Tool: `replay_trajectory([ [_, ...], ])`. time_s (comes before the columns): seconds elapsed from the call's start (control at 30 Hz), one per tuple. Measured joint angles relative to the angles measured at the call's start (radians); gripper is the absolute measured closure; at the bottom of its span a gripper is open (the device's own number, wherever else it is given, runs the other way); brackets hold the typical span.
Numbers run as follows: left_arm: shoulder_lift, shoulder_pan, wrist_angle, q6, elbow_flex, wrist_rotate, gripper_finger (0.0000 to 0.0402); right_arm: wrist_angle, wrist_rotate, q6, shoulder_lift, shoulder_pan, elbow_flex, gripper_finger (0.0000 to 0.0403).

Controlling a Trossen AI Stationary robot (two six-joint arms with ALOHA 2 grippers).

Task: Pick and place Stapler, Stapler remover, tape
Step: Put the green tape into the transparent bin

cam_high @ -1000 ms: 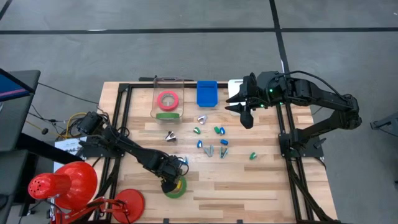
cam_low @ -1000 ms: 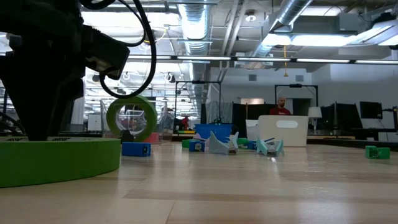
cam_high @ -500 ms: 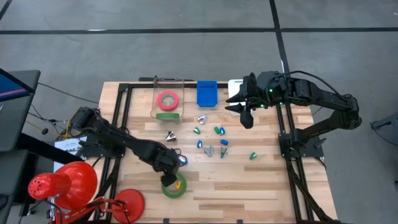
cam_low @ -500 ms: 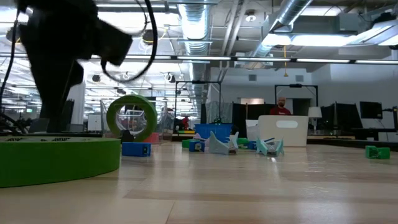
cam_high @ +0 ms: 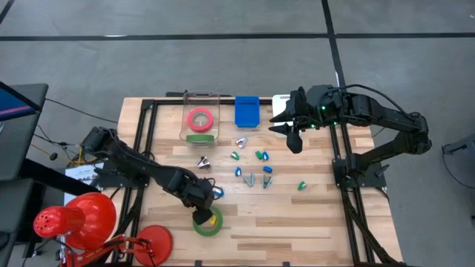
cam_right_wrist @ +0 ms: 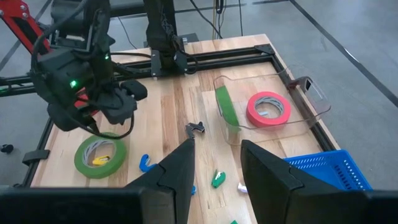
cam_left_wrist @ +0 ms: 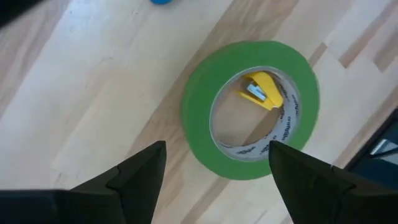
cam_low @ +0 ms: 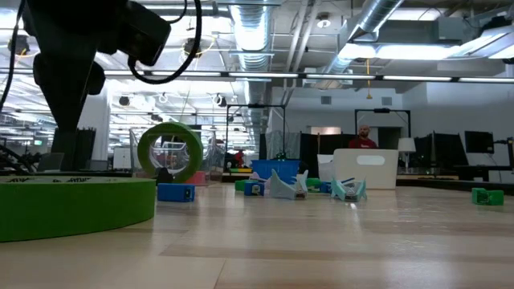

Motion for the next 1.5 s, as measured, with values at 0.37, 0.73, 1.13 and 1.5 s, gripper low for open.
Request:
replay_trajectory([
  [0.37,0.131,0.0,0.006,-0.023,0.008,0.0,0.0128,0.0,0.0,-0.002,0.0,0.0,0.0,0.028],
  [0.73,0.168,-0.026,0.032,0.012,0.005,-0.029,0.0128,0.0,0.0,0.001,0.0,-0.001,0.0,0.028],
  [1.13,0.194,-0.044,0.036,0.031,0.002,-0.028,0.0156,0.0,0.0,0.001,0.0,-0.001,0.0,0.028],
  [1.5,0.189,-0.043,0.049,0.057,0.002,-0.026,0.0275,0.0,-0.001,0.001,0.0,0.0,0.0,0.028],
])
